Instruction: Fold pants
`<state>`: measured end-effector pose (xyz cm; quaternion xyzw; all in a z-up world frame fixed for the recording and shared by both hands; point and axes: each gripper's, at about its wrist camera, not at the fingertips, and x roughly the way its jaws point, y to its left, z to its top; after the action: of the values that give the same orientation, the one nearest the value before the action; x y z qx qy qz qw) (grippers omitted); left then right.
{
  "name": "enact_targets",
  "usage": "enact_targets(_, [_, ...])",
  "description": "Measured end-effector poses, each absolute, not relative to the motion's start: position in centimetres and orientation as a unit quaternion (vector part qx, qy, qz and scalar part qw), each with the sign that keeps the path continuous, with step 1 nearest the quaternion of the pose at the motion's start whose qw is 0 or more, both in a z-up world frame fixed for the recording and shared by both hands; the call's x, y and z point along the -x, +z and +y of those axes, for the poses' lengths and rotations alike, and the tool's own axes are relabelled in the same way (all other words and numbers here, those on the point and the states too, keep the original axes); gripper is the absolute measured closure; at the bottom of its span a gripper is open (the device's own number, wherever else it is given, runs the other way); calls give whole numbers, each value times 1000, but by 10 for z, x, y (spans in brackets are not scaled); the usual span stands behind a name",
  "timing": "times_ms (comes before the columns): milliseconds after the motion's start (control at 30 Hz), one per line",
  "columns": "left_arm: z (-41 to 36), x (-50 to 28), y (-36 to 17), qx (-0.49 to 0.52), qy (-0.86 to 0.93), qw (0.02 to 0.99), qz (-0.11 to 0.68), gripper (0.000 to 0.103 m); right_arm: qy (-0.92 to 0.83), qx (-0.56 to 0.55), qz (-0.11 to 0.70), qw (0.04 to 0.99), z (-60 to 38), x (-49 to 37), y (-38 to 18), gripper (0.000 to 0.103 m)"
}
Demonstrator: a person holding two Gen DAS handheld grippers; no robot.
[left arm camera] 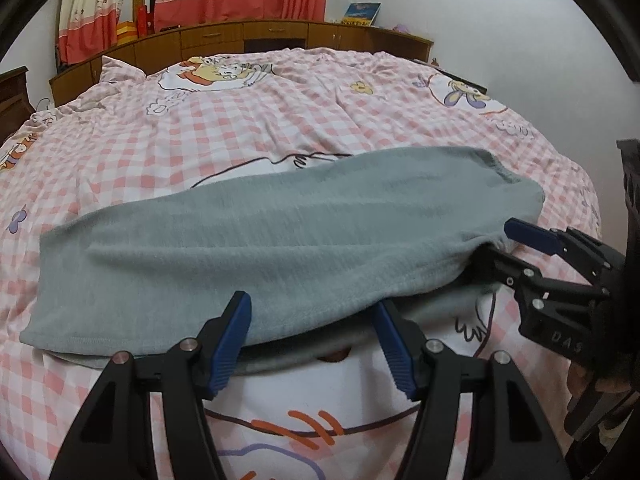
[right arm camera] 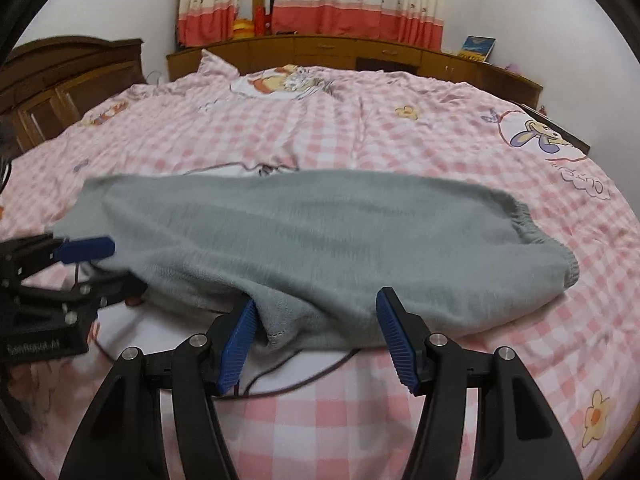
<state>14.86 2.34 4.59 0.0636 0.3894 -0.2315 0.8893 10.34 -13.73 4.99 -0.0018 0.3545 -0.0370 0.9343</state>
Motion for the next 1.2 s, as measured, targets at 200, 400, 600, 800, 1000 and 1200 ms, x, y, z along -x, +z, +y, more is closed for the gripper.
enact_targets(200, [22, -167, 51, -31, -242, 892, 381, 37, -27, -5, 361, 932, -130, -100, 50, 42])
enact_targets(400, [27, -168, 48, -25, -240, 890, 387, 37, -31, 39, 379, 924, -103, -101, 34, 42])
enact_targets(600, [28, -164, 51, -24, -242, 890, 385, 37, -153, 47, 397, 904, -114, -113, 19, 43])
enact_targets(800, [42, -160, 63, 15, -264, 888, 378, 37, -94, -56, 376, 920, -138, -91, 32, 61])
enact_targets(1000, [56, -159, 76, 34, -253, 895, 365, 36, -91, -24, 365, 926, -126, -90, 34, 73])
enact_targets(1200, [53, -174, 44, -13, -190, 893, 407, 36, -83, 11, 372, 925, -111, -77, 30, 94])
